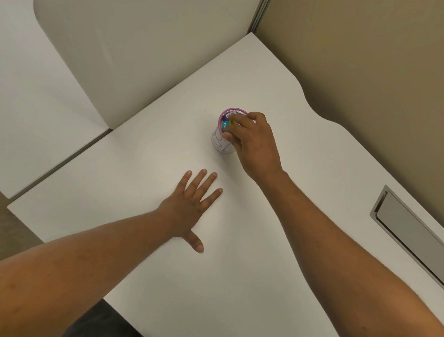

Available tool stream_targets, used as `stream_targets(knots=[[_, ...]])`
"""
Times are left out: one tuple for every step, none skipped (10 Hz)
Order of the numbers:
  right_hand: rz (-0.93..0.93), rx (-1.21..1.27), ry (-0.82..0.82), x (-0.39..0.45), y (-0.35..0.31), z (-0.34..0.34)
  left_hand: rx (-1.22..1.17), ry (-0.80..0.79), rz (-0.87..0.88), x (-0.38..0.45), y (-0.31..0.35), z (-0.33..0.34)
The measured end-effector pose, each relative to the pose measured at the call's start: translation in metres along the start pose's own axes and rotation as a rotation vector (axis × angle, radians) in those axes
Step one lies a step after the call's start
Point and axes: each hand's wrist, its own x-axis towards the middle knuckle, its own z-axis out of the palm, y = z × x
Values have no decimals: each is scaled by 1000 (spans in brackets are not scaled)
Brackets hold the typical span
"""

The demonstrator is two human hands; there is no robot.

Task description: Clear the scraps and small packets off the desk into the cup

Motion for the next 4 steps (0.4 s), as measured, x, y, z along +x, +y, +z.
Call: stream_targets(knots=[[9,-42,-18,-5,2,5,8,1,2,0,-1,-1],[41,-64,-63,-9,2,8,13,-8,8,-1,-1,-3],[74,19,-41,-13,-2,2,36,-13,15,-3,0,-7],[131,247,113,-15,-5,-14,24,-32,8,-5,0,-10]])
